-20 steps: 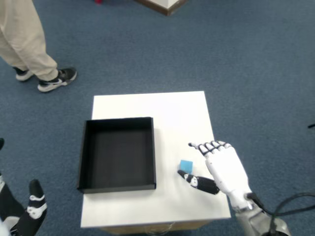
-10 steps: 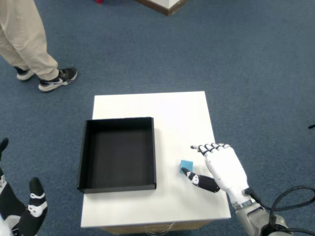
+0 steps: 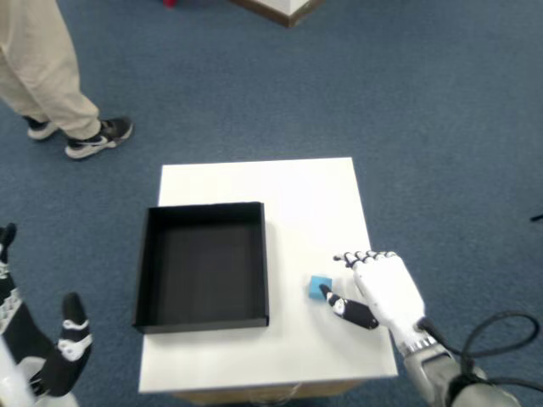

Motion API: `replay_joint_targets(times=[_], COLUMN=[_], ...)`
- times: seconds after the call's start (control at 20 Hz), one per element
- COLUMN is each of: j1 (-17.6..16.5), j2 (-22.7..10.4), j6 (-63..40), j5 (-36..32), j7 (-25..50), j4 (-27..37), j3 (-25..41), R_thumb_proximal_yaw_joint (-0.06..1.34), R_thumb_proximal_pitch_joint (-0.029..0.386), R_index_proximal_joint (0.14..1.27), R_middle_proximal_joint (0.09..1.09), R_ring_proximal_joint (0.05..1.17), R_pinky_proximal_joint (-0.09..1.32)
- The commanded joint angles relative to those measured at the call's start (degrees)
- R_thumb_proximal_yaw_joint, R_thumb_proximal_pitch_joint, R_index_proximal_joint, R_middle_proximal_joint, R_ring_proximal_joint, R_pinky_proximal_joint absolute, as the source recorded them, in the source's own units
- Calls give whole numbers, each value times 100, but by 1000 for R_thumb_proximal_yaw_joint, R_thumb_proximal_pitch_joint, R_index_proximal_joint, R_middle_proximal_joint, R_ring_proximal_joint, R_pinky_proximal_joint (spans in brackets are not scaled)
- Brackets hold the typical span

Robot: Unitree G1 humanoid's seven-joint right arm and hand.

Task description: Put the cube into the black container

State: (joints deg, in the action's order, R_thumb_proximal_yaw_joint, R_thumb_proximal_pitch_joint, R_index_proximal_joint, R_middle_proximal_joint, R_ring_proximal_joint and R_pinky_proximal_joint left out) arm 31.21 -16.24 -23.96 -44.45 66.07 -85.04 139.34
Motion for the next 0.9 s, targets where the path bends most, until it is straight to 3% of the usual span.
replay_joint_targets(times=[0.05,0.9], j1=[265,355], j2=[-175,218], j6=[198,479], j5=[-148,54], j7=[-37,-126], j4=[39,178], j3=[-81,159], R_thumb_proximal_yaw_joint=[384,396], R_thumb_proximal_pitch_joint=[115,105], R_index_proximal_joint=[537,486], R_middle_proximal_joint=[701,704], R_ring_proximal_joint=[834,825], R_pinky_proximal_joint=[1061,1047])
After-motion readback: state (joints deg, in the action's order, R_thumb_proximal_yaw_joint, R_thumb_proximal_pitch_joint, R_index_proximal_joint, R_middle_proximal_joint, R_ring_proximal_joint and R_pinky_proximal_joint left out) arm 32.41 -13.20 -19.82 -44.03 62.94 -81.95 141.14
